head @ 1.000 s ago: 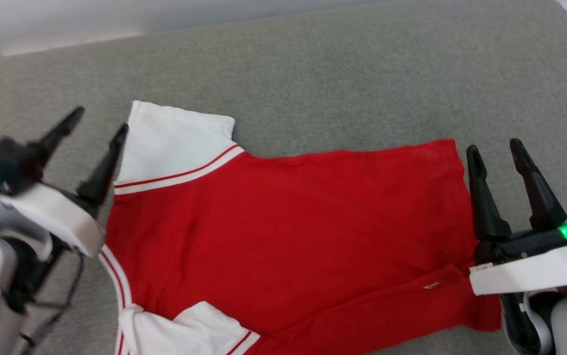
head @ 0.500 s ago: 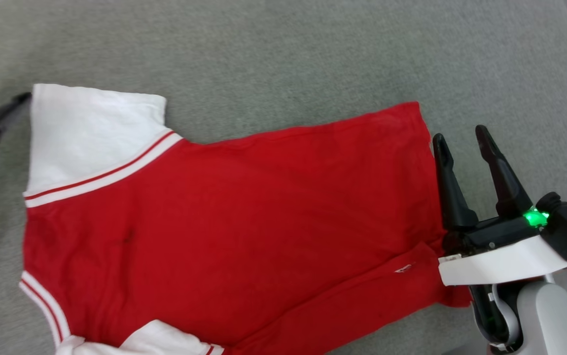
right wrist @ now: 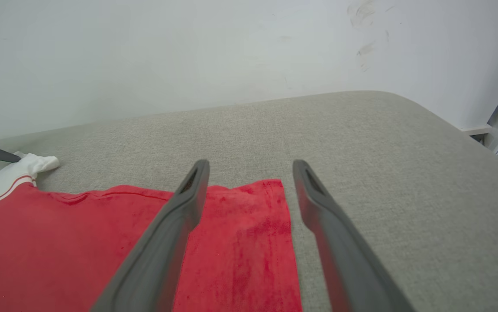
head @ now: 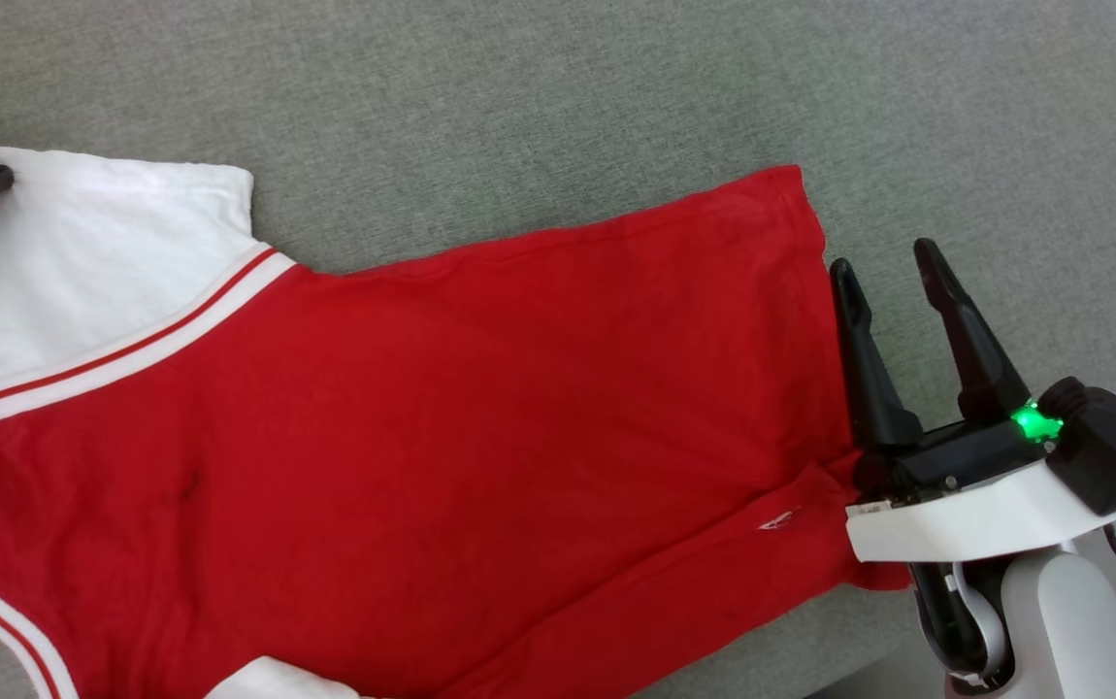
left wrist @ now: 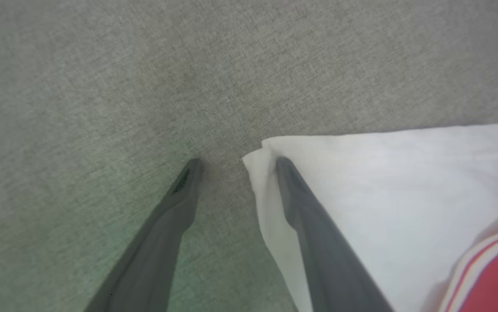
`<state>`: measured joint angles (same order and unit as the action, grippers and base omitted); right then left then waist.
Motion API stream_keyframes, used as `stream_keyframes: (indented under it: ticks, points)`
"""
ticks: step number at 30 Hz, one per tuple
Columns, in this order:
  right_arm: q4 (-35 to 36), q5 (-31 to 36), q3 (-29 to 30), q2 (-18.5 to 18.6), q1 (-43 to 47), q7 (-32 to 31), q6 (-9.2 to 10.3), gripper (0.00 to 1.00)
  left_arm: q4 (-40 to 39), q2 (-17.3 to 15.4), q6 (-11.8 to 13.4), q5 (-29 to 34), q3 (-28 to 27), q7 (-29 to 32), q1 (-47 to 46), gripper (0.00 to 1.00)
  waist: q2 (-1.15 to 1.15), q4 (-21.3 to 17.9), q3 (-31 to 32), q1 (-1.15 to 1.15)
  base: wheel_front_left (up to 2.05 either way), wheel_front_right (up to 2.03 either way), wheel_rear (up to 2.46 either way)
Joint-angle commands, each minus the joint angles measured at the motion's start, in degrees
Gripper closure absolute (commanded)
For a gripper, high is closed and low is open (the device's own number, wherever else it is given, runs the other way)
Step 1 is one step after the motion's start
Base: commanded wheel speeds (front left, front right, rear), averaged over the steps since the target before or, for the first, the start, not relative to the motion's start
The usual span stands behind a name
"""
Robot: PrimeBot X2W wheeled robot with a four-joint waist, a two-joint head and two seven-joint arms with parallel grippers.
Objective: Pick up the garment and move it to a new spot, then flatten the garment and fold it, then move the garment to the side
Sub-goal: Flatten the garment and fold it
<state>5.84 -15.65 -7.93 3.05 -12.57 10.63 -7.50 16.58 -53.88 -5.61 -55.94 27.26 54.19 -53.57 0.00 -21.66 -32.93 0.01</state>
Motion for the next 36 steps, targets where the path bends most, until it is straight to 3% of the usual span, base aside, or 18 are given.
stream_keyframes:
  ticks: [1, 8, 15, 18, 24, 26, 29, 36]
  points:
    - [0.4, 0.1, 0.3, -0.3, -0.3, 0.0, 0.02, 0.00, 0.7, 1.8, 0.0, -0.9, 2.0, 1.6, 2.4, 1.00, 0.00, 0.3, 0.0, -0.01, 0.00, 0.00, 0.00]
    - [0.3, 2.0, 2.6, -0.2, -0.3, -2.6, 0.02, 0.00, 0.1, 3.5, -0.3, -0.3, -0.3, -6.0, 1.9, 1.00, 0.00, 2.4, 2.4, -0.01, 0.00, 0.00, 0.00]
    - [0.9, 4.9, 5.9, 1.5, -0.5, -11.2, 0.02, 0.00, -4.0, 3.9, -1.4, 1.9, 0.9, -13.8, 3.6, 1.00, 0.00, 5.9, 6.8, -0.01, 0.00, 0.00, 0.00]
    - [1.8, 5.2, 6.5, 4.8, -1.2, -18.0, 0.02, 0.00, -7.6, 3.7, -1.7, 2.4, 2.0, -16.5, 4.8, 1.00, 0.00, 8.0, 8.3, -0.01, 0.00, 0.00, 0.00]
    - [3.8, 1.4, 7.6, 12.3, -3.2, -39.3, 0.02, 0.00, -16.4, 4.1, -1.8, -1.0, 3.8, -20.3, 8.4, 1.00, 0.00, 12.0, 10.0, -0.01, 0.00, 0.00, 0.00]
    - [4.3, 0.8, 8.2, 12.9, -3.8, -42.4, 0.03, 0.00, -17.8, 3.6, -1.8, -1.1, 4.0, -20.9, 8.8, 1.00, 0.00, 12.6, 10.0, -0.01, 0.00, 0.00, 0.00]
    - [4.8, -0.8, 9.2, 15.2, -6.1, -52.2, 0.02, 0.00, -22.1, 2.7, -1.8, -0.4, 5.1, -22.6, 10.5, 1.00, 0.00, 14.5, 9.7, -0.01, 0.00, 0.00, 0.00]
    - [0.4, -1.3, 9.2, 19.4, -12.7, -68.5, 0.02, 0.00, -30.0, 2.2, -1.8, 1.5, 5.9, -26.7, 13.8, 1.00, 0.00, 18.5, 8.0, -0.01, 0.00, 0.00, 0.00]
